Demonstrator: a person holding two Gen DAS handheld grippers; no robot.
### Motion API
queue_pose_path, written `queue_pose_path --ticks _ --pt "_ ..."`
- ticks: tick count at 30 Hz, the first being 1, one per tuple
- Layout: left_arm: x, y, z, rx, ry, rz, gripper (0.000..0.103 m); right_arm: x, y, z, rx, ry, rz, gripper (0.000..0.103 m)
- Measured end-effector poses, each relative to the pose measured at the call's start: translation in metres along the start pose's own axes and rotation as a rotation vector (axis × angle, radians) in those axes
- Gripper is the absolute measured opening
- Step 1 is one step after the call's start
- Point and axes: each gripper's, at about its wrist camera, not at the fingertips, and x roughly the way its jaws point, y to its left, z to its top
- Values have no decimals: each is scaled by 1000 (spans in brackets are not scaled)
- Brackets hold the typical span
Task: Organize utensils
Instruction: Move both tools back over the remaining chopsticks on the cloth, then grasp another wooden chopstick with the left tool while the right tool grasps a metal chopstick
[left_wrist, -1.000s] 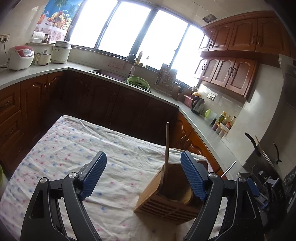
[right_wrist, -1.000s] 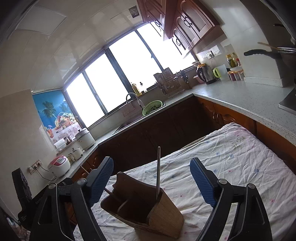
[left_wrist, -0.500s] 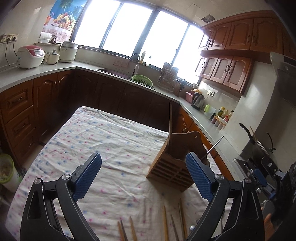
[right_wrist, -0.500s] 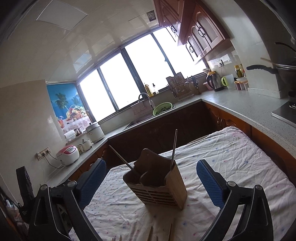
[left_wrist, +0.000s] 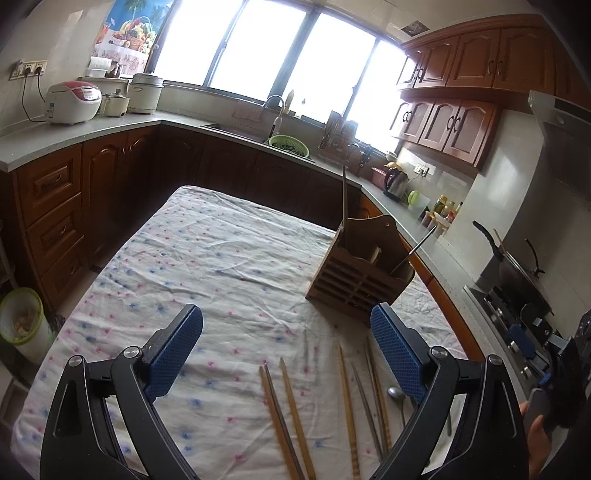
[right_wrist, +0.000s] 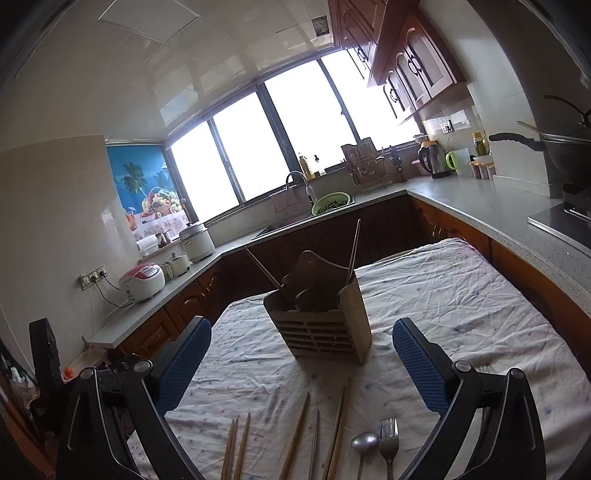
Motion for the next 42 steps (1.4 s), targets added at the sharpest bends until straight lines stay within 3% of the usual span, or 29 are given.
queue_pose_path --ticks 16,35,42 --pt "3 -1 -33 40 74 16 94 -11 -1 -41 -41 80 -37 100" --pt "60 -23 -43 148 229 34 91 26 -19 -47 -7 176 -49 99" --pt "92 -46 -50 196 309 -2 83 63 -34 -53 36 280 -48 74"
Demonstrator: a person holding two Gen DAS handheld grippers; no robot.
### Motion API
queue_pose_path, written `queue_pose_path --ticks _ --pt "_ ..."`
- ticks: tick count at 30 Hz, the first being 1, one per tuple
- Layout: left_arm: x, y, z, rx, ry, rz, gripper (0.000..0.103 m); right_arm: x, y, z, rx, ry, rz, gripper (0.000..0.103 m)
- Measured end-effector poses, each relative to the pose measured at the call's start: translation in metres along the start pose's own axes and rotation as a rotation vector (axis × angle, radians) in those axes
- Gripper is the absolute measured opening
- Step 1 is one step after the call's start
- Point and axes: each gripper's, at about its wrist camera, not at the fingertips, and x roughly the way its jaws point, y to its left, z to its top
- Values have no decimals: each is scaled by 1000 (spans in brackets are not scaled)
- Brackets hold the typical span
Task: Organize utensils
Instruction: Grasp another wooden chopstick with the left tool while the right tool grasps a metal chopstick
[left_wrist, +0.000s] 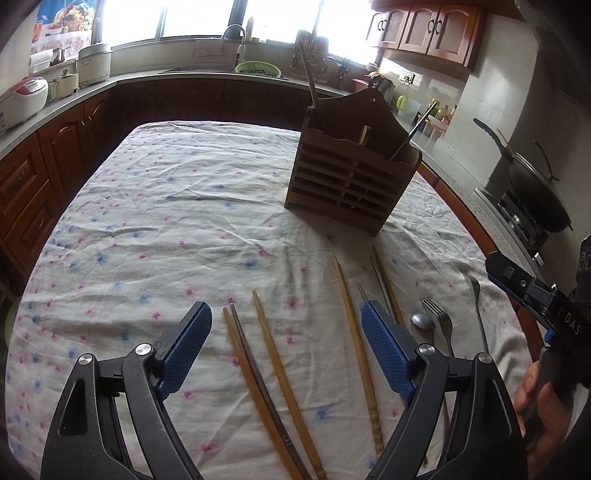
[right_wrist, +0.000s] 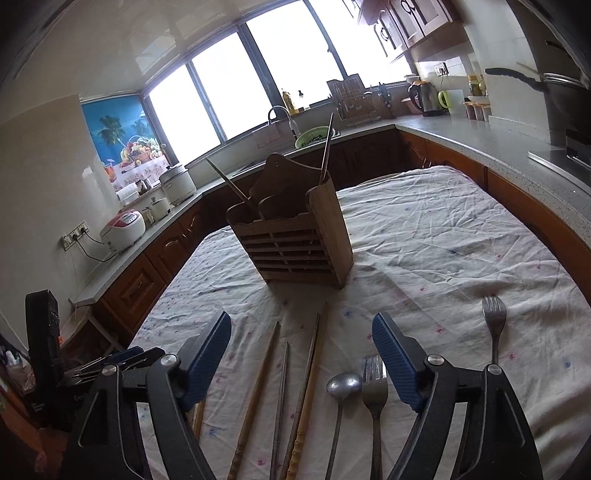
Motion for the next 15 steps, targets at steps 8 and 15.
queue_pose_path --ticks 8,15 --pt "62 -27 15 47 132 -25 67 53 -20 10 55 125 -9 38" --pt "100 -43 16 82 201 -33 56 105 -26 17 58 234 3 24"
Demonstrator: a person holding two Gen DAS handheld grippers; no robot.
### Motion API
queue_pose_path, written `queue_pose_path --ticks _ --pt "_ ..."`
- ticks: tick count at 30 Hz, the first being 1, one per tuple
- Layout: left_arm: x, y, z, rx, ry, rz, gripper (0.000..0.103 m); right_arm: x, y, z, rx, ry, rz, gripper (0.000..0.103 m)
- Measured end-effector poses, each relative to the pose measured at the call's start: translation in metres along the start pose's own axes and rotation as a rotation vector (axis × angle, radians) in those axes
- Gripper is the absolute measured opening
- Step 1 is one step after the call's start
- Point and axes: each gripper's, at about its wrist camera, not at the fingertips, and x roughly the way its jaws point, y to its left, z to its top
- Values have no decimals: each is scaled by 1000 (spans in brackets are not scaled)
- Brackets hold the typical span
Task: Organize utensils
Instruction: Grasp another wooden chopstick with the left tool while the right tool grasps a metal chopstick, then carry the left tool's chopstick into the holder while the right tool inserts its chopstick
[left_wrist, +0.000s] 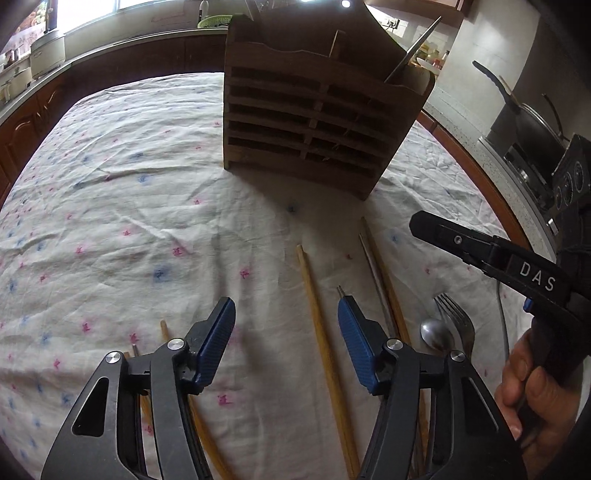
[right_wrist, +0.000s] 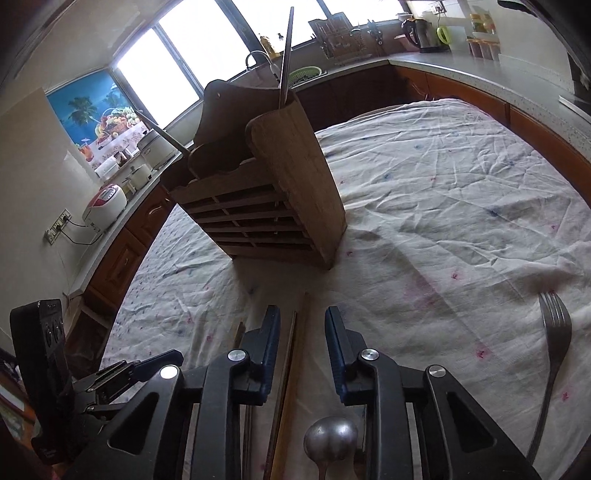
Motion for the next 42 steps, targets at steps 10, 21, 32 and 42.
queue_pose_path --ticks 10,21,32,42 --pt "10 1 9 34 6 11 46 41 3 4 -60 103 -52 12" --pt "23 -19 15 168 8 96 42 45 5 11 -164 140 -90 5" --pt "28 -30 19 227 9 105 10 45 6 10 -135 130 -82 5" --pt "-32 -1 17 90 -82 -55 5 -21 16 7 -59 2 38 4"
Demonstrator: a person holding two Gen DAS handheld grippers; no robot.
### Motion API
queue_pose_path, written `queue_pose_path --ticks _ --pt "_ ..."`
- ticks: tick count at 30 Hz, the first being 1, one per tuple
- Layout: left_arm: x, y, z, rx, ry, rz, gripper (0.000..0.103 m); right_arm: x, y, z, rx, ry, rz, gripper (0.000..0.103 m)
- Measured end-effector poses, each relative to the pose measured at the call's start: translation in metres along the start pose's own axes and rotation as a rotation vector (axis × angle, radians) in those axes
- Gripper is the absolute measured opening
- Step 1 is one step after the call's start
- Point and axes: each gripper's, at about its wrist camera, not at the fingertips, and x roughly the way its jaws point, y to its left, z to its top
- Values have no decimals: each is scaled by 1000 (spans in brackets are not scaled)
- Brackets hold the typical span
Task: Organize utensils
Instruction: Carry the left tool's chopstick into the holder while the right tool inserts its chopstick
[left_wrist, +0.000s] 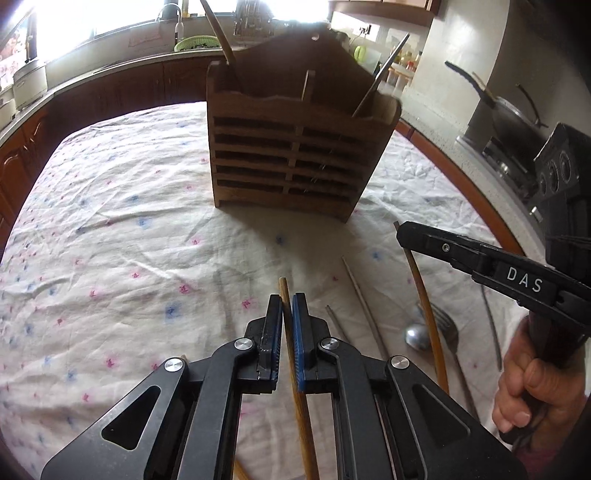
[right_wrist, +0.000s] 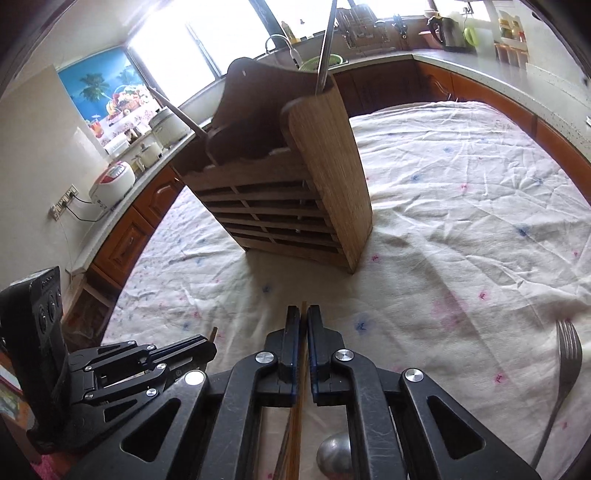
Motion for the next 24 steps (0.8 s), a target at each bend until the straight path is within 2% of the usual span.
queue_pose_path --ticks 5,12,24 --pt "-49 4 -1 -41 -86 -71 4 -42 14 3 -17 -94 37 4" --pt "-110 9 -8 -82 -187 -120 4 -93 34 5 -45 -208 63 4" --pt "-175 13 -19 -84 -335 -108 4 -140 63 4 -104 -327 84 4"
